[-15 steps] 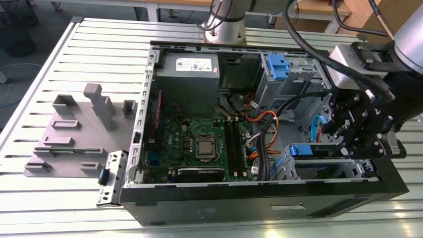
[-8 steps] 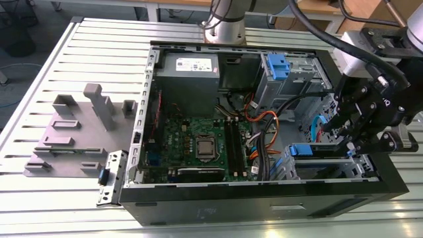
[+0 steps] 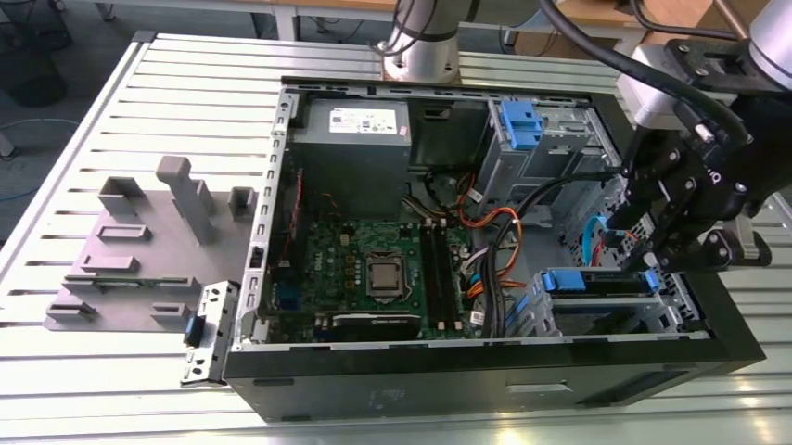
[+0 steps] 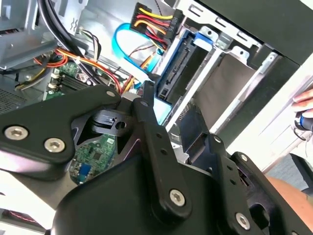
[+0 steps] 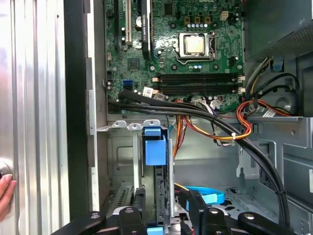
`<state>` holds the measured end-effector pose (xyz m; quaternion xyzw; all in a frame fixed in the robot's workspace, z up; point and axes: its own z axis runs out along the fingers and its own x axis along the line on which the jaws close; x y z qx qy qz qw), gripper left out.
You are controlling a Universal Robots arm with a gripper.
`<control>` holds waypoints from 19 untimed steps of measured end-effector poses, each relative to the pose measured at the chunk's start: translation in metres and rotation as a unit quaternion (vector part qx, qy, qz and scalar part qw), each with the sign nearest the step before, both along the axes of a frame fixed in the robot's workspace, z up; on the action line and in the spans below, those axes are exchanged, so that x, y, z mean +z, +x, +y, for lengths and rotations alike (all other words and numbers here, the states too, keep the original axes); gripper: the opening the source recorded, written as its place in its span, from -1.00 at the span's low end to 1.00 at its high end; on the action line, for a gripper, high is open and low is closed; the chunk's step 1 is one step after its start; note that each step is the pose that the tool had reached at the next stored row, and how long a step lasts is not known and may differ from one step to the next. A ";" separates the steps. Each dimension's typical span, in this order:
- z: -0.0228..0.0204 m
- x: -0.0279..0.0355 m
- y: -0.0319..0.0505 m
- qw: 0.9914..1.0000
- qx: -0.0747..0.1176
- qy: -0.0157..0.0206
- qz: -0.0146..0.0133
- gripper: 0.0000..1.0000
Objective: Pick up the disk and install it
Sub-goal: 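Insert the first disk wire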
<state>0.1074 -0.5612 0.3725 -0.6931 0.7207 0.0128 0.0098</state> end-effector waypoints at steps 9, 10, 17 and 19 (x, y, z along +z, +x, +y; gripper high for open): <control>0.0025 -0.0127 0.0015 1.000 0.000 0.000 0.000 -0.04; 0.0025 -0.0145 0.0018 1.000 0.000 0.000 0.000 -0.04; 0.0025 -0.0240 0.0044 1.000 0.000 0.000 0.000 -0.04; 0.0025 -0.0240 0.0044 1.000 0.000 0.000 0.000 -0.04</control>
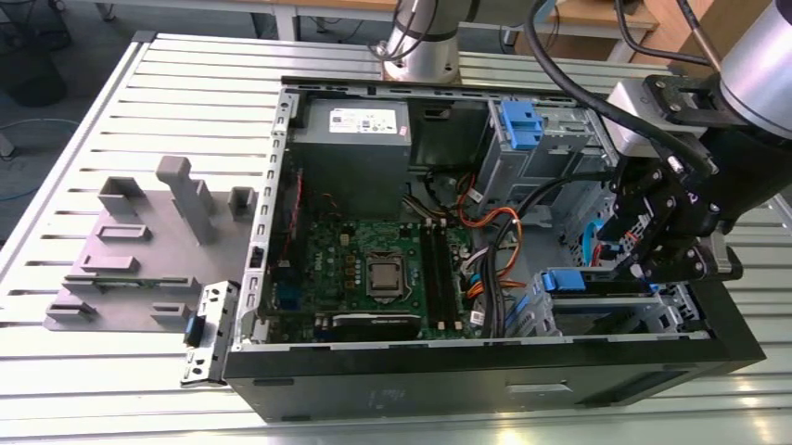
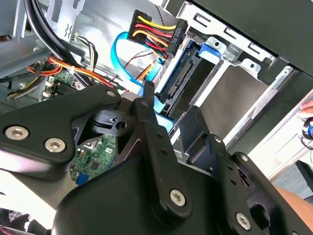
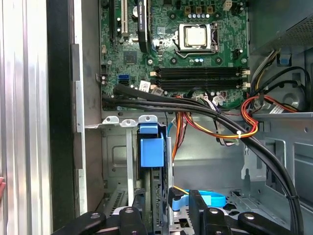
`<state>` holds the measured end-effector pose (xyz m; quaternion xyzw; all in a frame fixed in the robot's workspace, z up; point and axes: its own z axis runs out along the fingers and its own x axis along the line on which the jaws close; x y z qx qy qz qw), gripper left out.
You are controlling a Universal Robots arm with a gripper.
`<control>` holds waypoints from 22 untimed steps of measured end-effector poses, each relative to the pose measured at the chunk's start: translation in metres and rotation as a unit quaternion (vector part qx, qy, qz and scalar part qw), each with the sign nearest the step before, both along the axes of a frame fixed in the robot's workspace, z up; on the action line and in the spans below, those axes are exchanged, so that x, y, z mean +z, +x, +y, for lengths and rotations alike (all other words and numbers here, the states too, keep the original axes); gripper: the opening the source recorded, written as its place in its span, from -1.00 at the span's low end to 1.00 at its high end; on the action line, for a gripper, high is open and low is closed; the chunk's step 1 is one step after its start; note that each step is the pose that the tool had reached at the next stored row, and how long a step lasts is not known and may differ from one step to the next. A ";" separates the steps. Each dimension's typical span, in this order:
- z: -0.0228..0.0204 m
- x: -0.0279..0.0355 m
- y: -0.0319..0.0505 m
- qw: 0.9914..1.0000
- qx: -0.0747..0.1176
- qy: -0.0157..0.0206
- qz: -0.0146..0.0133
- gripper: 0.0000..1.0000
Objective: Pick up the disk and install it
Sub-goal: 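Insert the first disk wire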
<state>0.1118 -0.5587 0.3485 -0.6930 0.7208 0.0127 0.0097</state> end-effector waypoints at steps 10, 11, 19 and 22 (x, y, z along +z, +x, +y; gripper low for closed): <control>-0.0020 0.0016 -0.0010 1.000 0.000 0.002 -0.002 -0.04; -0.0022 0.0024 -0.0012 1.000 0.000 0.003 -0.003 -0.04; -0.0024 0.0041 -0.0065 1.000 0.000 0.004 -0.009 -0.04; -0.0024 0.0025 -0.0070 1.000 0.000 0.004 -0.009 -0.04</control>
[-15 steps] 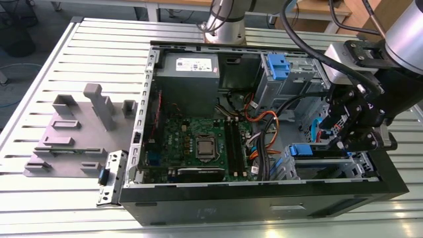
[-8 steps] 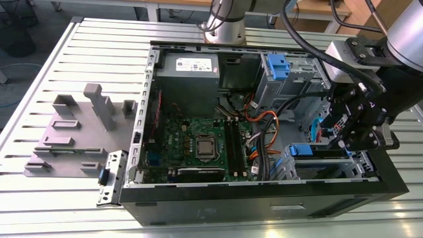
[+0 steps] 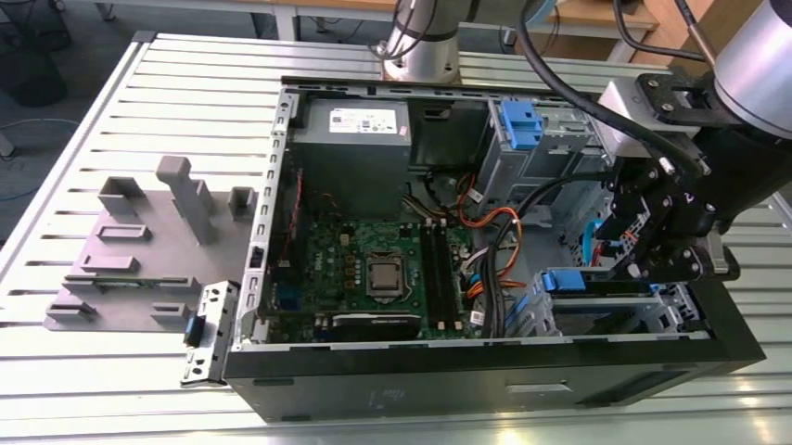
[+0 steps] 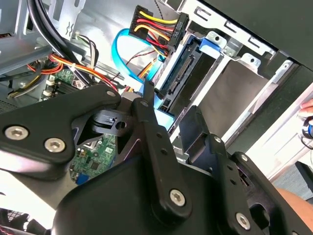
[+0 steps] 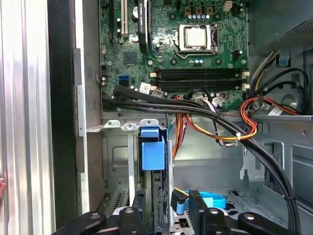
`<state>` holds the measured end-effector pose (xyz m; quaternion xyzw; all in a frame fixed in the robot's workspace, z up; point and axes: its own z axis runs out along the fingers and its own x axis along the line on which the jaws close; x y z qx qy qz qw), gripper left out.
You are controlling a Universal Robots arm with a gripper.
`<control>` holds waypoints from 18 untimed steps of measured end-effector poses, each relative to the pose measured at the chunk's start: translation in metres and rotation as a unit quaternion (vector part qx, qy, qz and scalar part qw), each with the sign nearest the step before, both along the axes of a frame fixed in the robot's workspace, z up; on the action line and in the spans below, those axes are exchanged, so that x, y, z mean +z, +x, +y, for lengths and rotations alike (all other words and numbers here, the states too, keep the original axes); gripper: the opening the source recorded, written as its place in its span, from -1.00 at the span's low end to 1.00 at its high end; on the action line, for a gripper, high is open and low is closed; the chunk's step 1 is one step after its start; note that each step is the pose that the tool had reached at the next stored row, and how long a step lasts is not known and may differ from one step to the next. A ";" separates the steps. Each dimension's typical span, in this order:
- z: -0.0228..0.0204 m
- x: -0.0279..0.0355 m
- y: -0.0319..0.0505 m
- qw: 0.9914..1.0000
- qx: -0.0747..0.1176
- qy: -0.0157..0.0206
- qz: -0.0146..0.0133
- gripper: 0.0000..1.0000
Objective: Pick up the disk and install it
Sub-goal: 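Insert the first disk wire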
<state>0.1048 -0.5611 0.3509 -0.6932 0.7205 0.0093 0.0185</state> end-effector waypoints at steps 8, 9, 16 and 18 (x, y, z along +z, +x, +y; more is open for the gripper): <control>0.0000 -0.0001 -0.0001 1.000 0.000 0.000 0.000 -0.07; 0.0000 -0.0001 -0.0001 1.000 0.000 0.000 0.000 -0.07; 0.0000 -0.0001 -0.0001 1.000 0.000 0.000 0.000 -0.66; 0.0000 -0.0001 -0.0001 1.000 0.000 -0.001 0.000 -0.68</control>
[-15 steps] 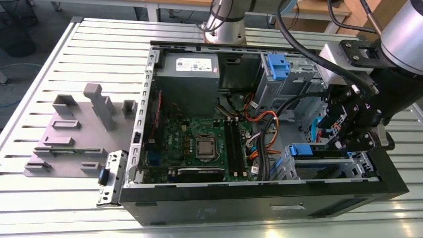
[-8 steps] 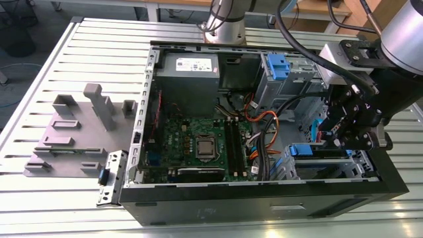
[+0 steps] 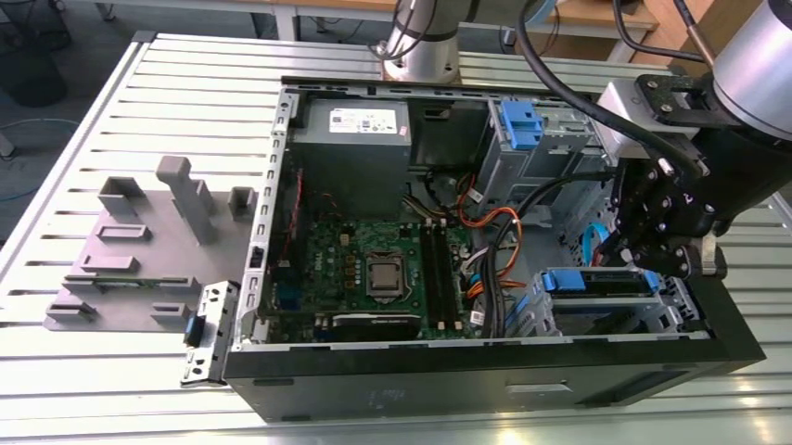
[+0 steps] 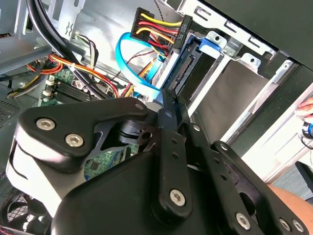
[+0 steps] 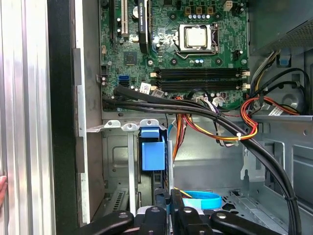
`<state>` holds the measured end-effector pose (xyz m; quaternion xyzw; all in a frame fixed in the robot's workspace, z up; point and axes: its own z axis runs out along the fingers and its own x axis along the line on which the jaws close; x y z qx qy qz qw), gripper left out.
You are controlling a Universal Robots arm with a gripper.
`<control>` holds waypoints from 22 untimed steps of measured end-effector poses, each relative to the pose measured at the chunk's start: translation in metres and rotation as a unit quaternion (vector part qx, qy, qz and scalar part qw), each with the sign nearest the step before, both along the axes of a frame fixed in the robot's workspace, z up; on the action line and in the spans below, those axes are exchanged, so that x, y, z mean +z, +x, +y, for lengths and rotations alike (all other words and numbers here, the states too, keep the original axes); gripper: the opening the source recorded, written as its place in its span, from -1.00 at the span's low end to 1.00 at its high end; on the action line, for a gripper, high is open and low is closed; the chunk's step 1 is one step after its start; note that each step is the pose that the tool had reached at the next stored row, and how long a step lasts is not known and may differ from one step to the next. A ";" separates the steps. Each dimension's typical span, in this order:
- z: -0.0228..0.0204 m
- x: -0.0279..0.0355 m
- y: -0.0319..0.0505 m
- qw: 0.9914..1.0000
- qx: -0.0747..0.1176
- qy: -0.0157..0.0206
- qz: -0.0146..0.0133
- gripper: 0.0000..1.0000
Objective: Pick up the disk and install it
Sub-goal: 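Insert the first disk wire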
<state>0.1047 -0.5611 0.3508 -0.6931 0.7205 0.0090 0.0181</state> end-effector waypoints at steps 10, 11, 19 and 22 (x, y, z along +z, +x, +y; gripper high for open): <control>-0.0001 -0.0015 0.0001 1.000 0.000 0.000 0.000 -0.68; -0.0001 -0.0023 0.0001 1.000 0.000 0.000 0.000 -0.68; -0.0001 -0.0072 0.0041 1.000 0.000 -0.001 0.001 -0.68; -0.0001 -0.0100 0.0044 1.000 0.000 -0.002 0.003 -0.68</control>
